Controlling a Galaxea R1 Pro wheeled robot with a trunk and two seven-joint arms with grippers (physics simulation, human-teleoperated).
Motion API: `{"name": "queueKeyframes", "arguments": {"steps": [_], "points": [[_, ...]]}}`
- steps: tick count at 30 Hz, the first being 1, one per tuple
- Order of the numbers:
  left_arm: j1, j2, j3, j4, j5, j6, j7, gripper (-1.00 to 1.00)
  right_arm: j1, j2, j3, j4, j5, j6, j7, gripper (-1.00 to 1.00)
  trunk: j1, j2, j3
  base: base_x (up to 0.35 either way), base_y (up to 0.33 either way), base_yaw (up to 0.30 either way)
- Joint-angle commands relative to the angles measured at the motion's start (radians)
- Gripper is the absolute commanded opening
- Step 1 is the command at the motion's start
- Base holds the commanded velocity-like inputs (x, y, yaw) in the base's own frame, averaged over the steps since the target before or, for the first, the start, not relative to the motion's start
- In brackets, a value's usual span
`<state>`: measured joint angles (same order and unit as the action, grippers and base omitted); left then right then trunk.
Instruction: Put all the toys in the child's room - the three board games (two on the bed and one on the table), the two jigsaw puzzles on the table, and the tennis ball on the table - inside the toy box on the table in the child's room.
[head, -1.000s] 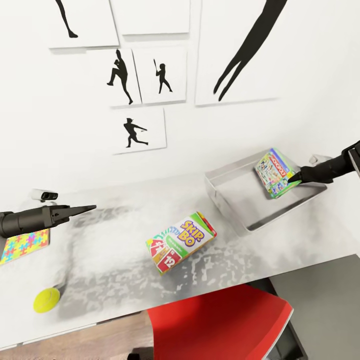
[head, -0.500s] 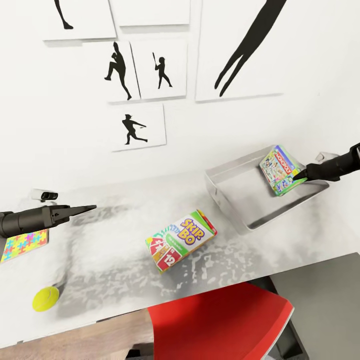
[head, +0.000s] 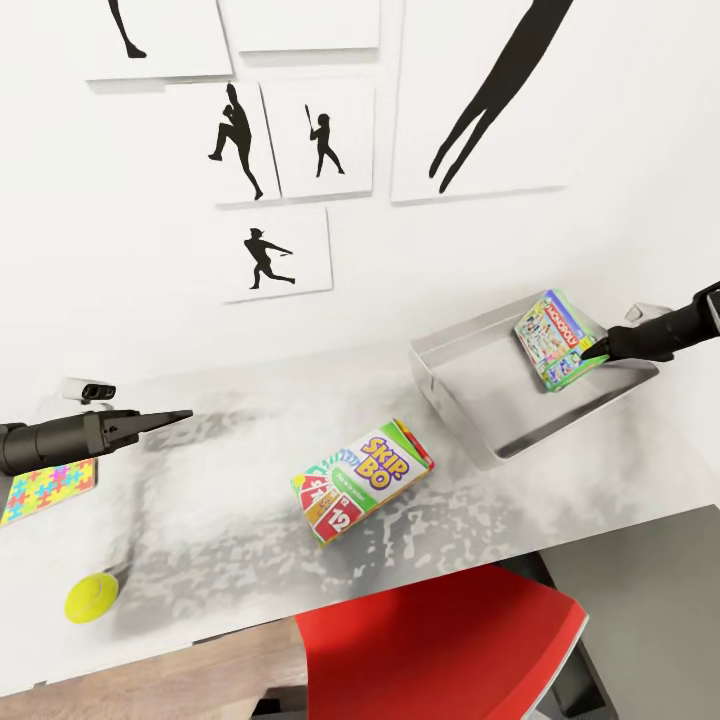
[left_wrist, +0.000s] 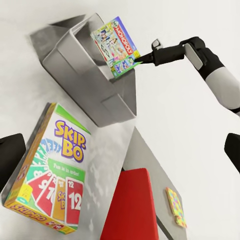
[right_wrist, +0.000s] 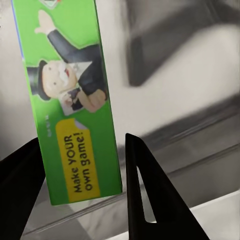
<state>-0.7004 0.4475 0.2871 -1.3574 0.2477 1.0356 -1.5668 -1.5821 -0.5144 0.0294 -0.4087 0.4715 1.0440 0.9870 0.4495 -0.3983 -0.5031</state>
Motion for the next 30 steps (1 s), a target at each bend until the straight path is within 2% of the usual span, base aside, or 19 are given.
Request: {"name": "queueKeyframes", "arguments": {"steps": [1,10,22,30], "points": [[-0.001,0.000,0.000,0.000,-0.001,0.011,-0.004,1.00,-0.001,-0.001,0.003,-0.001,0.006,0.003,0.008,-1.00,0.001,-0.002,-0.002,0.000,0.000,0.000],[-0.001,0.002,0.000,0.000,-0.001,0.011,-0.004,1.00,-0.001,-0.006,0.003,-0.001,0.003,0.003,0.008,-1.00,0.001,-0.002,-0.005,0.000,0.000,0.000],[-0.001,0.003,0.001,0.000,-0.001,0.011,-0.004,1.00,-0.001,0.005,0.003,-0.001,0.003,0.003,0.009,-1.00,0.001,-0.002,-0.023,0.000,0.000,0.000],[-0.001,0.003,0.016,0.000,0.000,0.011,-0.004,1.00,-0.001,0.004,0.003,-0.001,0.003,0.003,0.009,-1.00,0.001,-0.002,-0.037,0.000,0.000,0.000]]}}
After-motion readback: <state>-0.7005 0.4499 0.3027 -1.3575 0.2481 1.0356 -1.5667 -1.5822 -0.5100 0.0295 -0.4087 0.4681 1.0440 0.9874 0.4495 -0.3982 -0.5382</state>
